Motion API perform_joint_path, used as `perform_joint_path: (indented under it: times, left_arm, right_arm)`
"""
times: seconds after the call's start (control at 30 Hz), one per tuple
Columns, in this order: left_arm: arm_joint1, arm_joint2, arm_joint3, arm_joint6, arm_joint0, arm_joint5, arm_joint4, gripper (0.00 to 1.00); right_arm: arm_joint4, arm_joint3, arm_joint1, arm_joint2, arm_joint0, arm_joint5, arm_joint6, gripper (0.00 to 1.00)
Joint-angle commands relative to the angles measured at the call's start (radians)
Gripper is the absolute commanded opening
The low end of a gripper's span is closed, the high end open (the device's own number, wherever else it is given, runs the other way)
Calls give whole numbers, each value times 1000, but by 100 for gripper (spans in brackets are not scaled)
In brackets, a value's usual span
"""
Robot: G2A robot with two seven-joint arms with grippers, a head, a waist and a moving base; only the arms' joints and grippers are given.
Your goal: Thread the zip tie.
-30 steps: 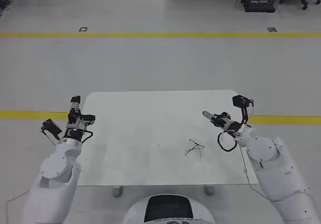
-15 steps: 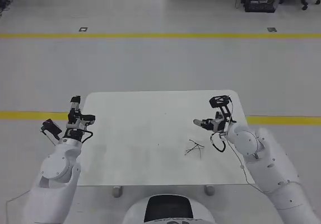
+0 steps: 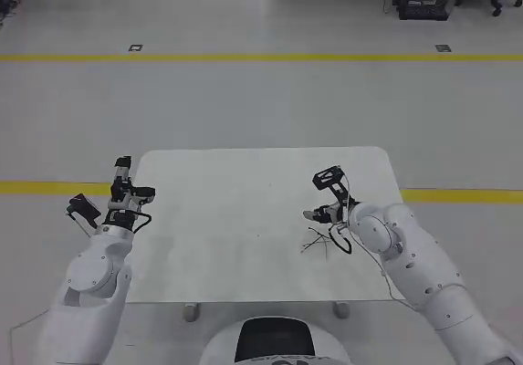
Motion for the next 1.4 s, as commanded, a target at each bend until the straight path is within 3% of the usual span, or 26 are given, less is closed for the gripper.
perform_joint_path:
  times: [0.0,0.2,0.33,0.53,0.7,1.0,1.37]
  left_arm:
    - [0,0,0,0,0,0,0,100]
    - [0,0,0,0,0,0,0,100]
    - [0,0,0,0,0,0,0,100]
    - [0,0,0,0,0,0,0,100]
    - [0,0,0,0,0,0,0,100]
    - [0,0,0,0,0,0,0,100]
    - [0,0,0,0,0,0,0,100]
  right_arm:
    - [0,0,0,0,0,0,0,100]
    - [0,0,0,0,0,0,0,100]
    - [-127,25,0,-67,59,-118,100,100]
    - [-164,88,-14,-137,161,-239,229,100]
    - [-148,150,-31,-191,236,-306,303,100]
    - [-89,291,-76,-314,305,-301,293,100]
    - [-125,278,-75,-324,293,-286,276,100]
